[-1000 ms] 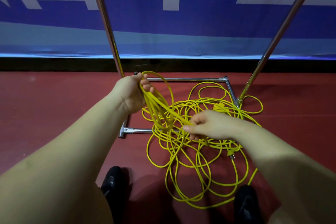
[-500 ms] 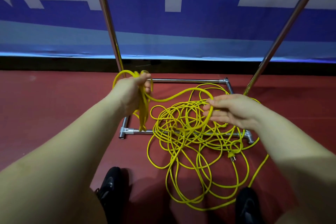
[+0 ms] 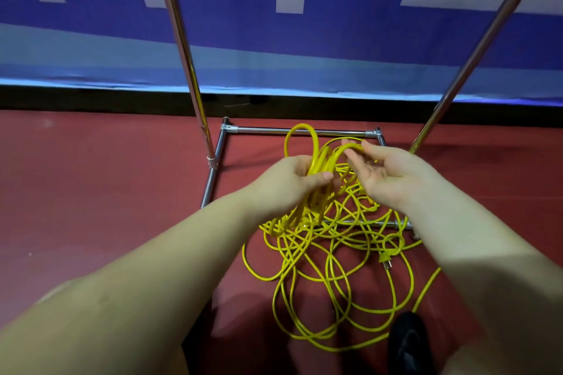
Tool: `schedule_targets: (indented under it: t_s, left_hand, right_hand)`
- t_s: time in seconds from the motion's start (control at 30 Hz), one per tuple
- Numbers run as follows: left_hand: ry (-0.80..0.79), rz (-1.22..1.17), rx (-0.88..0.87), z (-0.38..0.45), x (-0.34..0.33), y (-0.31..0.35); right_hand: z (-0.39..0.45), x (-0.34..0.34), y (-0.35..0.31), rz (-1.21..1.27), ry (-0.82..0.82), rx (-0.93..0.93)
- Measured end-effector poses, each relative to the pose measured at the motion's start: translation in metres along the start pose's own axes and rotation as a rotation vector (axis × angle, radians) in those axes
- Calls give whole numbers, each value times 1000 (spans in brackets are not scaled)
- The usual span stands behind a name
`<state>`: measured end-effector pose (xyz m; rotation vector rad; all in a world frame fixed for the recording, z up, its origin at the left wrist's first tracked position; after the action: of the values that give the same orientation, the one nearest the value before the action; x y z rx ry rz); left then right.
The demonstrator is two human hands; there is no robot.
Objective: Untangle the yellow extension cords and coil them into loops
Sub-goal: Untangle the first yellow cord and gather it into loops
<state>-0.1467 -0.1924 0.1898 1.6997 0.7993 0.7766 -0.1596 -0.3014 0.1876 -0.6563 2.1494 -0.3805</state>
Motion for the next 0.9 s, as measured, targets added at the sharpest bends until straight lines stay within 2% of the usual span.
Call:
schedule_targets:
  t_s: [0.1, 0.17, 0.23, 0.33, 0.4, 0.5, 0.67, 0.73, 0.9]
  left_hand:
    - [7, 62, -31, 2, -3, 1]
    - [58, 9, -54, 4, 4, 6]
    - [130, -153, -43, 5, 16, 9]
    - [218, -378, -10, 5, 28, 9]
    - [243, -481, 2, 3, 31, 10]
    - [284, -566, 13, 0, 40, 13]
    - [377, -630, -28, -4, 60, 19]
    - [417, -642, -29, -6, 68, 20]
    - [517, -760, -13, -14, 103, 18]
  right_hand:
    - [-3, -2, -2, -32, 7, 20]
    - [-2, -5, -6, -176, -23, 70]
    - [-2, -6, -11, -581, -32, 156]
    - [-11, -19, -12, -1381, -56, 420]
    - [-17, -31, 1, -1683, -151, 567]
    - [-24, -43, 12, -1752, -255, 719]
    - [-38, -59, 2, -1731, -280, 909]
    - [-34, -54, 4, -1745, -286, 840]
    - [-7, -5, 38, -2129, -345, 349]
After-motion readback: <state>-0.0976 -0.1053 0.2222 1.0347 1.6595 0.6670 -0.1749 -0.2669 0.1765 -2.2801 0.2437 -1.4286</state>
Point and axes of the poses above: each hand's wrist, its own z-axis towards the middle knuckle, its own x-axis out of the back of the hand, y = z × x, the point moved 10 cm from there along z, towards the middle knuckle, and after that the axes turned 1 degree about z, right-handed, at the moved point
